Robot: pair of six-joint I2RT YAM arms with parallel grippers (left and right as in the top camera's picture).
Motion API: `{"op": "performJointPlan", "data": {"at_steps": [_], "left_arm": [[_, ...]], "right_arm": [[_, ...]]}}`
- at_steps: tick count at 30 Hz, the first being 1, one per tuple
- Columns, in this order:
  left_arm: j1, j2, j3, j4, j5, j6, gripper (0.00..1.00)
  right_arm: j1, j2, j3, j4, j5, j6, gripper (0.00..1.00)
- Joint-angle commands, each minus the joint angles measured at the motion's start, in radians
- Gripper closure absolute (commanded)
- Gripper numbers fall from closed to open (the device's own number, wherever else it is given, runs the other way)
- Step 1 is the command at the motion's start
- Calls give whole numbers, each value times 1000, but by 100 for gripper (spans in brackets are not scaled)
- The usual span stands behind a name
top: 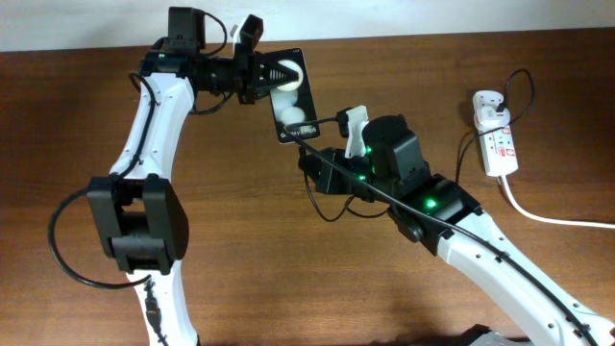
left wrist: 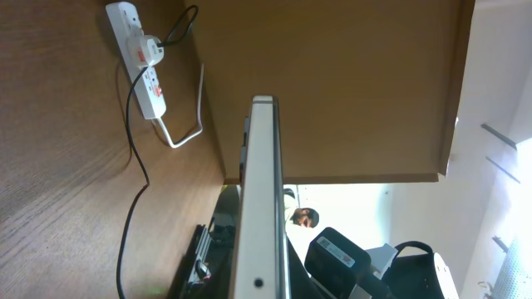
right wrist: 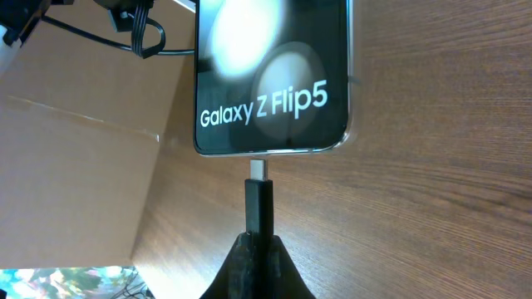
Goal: Plug charger to phone and switch on socket
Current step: 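Push the USB-C plug into the phone's port with the right gripper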
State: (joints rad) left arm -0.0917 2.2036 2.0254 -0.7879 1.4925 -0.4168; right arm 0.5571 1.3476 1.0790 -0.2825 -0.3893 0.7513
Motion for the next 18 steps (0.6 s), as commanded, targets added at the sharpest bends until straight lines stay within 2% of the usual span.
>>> {"op": "performJointPlan", "data": {"at_steps": [1,18], "left_arm": [[-5,-11,8,3,34,-12,100],[-32,-11,8,13,38,-8,100]], "right_arm": [[2,0,-3,11,10,-14,96],[-14,0,-3,2,6,-14,96]]}}
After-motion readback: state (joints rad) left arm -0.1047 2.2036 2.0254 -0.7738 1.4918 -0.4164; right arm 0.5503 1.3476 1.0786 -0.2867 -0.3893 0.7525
